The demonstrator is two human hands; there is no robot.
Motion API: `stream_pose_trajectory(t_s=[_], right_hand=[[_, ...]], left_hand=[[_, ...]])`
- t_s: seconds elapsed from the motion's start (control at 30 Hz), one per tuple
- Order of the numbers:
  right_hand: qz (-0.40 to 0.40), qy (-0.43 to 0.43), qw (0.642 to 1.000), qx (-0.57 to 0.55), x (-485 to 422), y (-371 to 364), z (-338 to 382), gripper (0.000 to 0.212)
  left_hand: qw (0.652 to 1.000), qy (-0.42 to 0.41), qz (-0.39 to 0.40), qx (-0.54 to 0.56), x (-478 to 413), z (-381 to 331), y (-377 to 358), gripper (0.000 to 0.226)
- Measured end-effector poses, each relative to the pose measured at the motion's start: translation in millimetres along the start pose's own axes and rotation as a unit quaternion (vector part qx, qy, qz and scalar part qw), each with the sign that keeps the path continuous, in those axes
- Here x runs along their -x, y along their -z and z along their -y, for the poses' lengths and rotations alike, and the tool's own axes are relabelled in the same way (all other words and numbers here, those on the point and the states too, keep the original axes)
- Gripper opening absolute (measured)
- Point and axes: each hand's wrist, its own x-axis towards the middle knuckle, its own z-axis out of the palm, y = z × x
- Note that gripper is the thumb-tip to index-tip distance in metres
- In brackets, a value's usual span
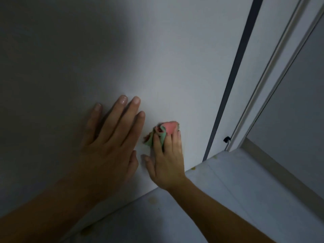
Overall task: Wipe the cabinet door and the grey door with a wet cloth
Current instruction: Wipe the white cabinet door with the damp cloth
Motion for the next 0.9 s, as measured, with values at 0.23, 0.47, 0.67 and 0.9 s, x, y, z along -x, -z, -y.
stream_pose_trajectory(t_s=[0.23, 0.47, 0.67, 0.9], right_hand=[[-0.108, -0.235, 0.962, -0.085, -4.8, -8.0, -45.7, 0.073], [0.038, -0.183, 0.978, -0.09, 73.1, -50.6, 2.3, 0.07], [-0.07, -0.362, 0.912, -0.177, 47.8, -53.5, -46.2, 0.077], [0.045, -0.268, 0.932, -0.24, 126.2, -83.0, 25.6, 0.072]], left_hand=[[0.999, -0.035, 0.012, 0.022, 6.0, -17.2, -19.7, 0.076], [0.998, -0.051, 0.032, 0.026, 11.7, -28.7, -31.7, 0.077], [0.998, -0.055, 0.022, 0.036, 14.0, -28.3, -37.4, 0.078], [0.997, -0.06, 0.022, 0.033, 14.0, -31.4, -42.2, 0.077]])
